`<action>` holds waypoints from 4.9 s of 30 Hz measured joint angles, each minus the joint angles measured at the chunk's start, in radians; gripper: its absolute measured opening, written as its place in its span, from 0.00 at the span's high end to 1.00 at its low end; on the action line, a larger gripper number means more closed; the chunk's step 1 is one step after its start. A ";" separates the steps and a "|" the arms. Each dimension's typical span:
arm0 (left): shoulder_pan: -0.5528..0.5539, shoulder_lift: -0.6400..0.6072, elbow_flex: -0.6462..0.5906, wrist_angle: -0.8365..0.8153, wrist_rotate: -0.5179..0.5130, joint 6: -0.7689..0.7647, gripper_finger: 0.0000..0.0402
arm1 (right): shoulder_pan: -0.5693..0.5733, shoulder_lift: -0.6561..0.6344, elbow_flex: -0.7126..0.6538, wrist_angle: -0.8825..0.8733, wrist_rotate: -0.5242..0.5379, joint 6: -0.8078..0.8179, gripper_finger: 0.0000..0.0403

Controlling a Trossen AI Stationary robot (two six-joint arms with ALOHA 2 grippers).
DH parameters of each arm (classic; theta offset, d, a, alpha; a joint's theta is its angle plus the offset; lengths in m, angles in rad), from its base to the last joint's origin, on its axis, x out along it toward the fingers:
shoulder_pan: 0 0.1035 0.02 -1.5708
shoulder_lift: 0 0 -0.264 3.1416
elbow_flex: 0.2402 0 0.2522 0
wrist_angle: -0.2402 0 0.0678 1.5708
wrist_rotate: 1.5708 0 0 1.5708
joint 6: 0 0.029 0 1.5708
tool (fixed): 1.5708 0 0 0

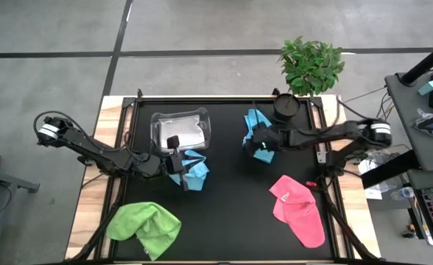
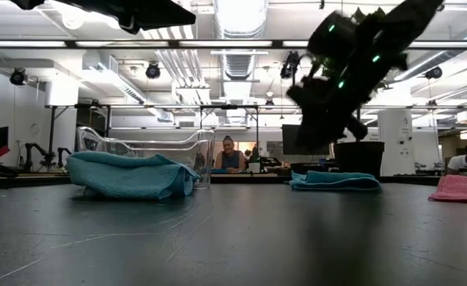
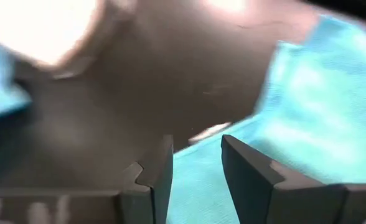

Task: Fold microfiber towels
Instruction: Fold the right blue microfiber cloth

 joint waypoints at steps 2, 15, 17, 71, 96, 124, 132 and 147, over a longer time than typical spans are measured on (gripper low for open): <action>0.000 0.000 0.000 -0.005 0.000 0.000 1.00 | -0.042 0.050 0.033 -0.050 0.003 0.003 0.69; 0.000 0.000 0.000 -0.006 0.000 0.000 1.00 | -0.129 0.261 0.114 -0.102 0.048 -0.010 0.70; 0.000 0.000 0.000 -0.006 0.000 0.000 1.00 | -0.128 0.269 0.116 -0.099 0.057 -0.010 0.73; 0.103 0.171 -0.001 -0.119 0.323 -0.105 0.57 | 0.402 -0.186 0.105 0.116 0.055 -0.476 0.98; 0.144 0.260 0.023 0.086 0.445 -0.019 0.99 | 0.402 -0.186 0.078 0.114 0.055 -0.452 0.98; 0.119 0.169 0.026 0.255 0.442 -0.169 1.00 | 0.407 -0.228 0.077 0.070 0.047 -0.343 0.50; 0.119 0.162 0.031 0.257 0.423 -0.217 1.00 | 0.440 -0.223 0.077 0.154 0.044 -0.312 0.50; 0.135 0.162 0.028 0.257 0.133 -0.255 1.00 | 0.451 -0.012 0.188 0.294 -0.033 -0.347 0.50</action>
